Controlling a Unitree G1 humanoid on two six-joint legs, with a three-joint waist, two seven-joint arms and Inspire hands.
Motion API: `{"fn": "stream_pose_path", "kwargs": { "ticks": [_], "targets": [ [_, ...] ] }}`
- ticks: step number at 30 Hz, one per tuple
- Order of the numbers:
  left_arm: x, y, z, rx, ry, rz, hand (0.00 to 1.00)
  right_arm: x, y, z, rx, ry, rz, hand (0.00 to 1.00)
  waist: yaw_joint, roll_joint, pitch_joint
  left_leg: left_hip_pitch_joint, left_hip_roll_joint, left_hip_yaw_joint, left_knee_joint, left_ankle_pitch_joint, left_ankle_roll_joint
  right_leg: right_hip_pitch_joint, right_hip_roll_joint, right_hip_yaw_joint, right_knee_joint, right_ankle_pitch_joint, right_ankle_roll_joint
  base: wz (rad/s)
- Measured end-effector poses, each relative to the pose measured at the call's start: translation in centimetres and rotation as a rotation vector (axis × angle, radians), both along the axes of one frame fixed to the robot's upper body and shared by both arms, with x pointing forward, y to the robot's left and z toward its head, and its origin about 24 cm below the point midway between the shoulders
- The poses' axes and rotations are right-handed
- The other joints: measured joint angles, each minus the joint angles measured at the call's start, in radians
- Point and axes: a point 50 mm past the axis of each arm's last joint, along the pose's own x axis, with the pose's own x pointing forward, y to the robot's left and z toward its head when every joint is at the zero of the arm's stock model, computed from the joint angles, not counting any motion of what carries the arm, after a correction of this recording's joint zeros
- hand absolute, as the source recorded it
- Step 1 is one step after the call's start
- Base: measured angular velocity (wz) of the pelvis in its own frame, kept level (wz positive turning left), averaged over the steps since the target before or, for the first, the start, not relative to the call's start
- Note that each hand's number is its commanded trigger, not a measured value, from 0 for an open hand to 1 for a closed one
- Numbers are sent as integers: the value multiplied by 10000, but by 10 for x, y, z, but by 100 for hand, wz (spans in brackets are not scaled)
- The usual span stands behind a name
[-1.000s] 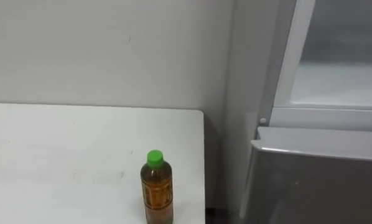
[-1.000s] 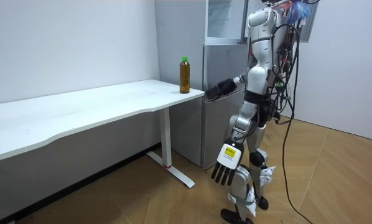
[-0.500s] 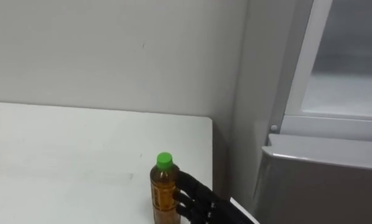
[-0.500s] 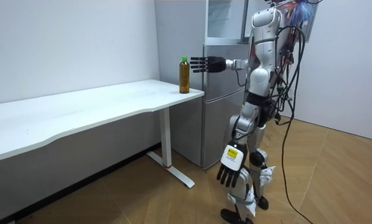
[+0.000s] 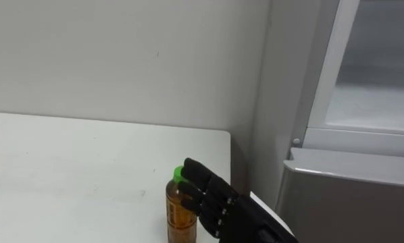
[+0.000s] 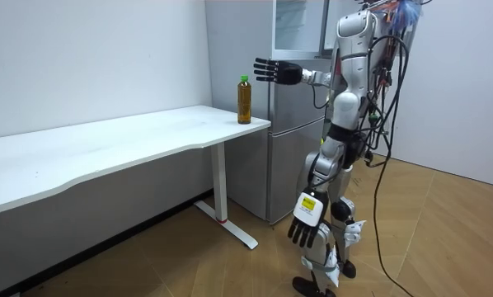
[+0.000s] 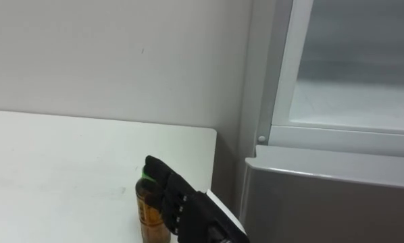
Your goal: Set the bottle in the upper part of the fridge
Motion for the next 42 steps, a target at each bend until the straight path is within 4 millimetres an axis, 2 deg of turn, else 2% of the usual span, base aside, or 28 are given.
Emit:
{"fn": "stream_pose_path", "kwargs": {
  "ticks": [5, 14, 20, 22, 25, 31, 38, 42],
  "targets": [
    [1, 0, 0, -18, -37, -11, 0, 0, 0, 2, 8, -88, -8, 0, -27, -16, 7, -31, -3, -47, 5, -1, -1, -23, 1, -2, 1, 0, 0, 0],
    [4, 0, 1, -1, -211, -62, 0, -2, -2, 20, 520, -722, -240, 0, -59, -140, 5, -47, -19, -150, -24, 0, 0, -6, 5, -72, -10, 0, 0, 4],
    [5, 1, 1, -16, -349, -88, 0, 6, -15, 24, 468, -778, -1505, 0, -26, -176, 77, -19, -19, -204, 14, -1, -1, 56, 3, -100, -10, 0, 0, 1],
    [5, 1, 1, -18, -342, -73, 0, 7, -18, 25, 253, -869, -2031, 0, -66, -128, 132, -30, -19, -207, 37, -2, -1, 58, 2, -74, -10, 0, 0, 0],
    [5, 2, 1, 7, -344, -66, 0, 9, -22, 24, -106, -893, -2723, 0, -65, -63, 172, -70, -16, -208, 64, -2, -1, 31, 2, -67, -9, 0, 0, 0],
    [6, 2, 1, 87, -287, -469, 0, 15, -26, 26, -1149, -1286, -3647, 0, -28, -56, 150, -178, -15, -171, 73, 5, -4, -78, 1, -85, 1, 2, -2, 0],
    [4, 3, 2, 216, -101, -873, 0, 27, -24, 34, -1123, -1486, -4192, 0, 18, -117, 110, -201, -36, -403, 76, 6, -4, -16, -5, -248, -8, 2, -2, 8],
    [0, 2, 2, 214, 59, -843, 0, 29, -22, 29, -1142, -1273, -4411, 0, 23, -131, 101, -178, -38, -465, 78, 7, -5, 38, -5, -307, -24, 2, -2, 5]
  ]
}}
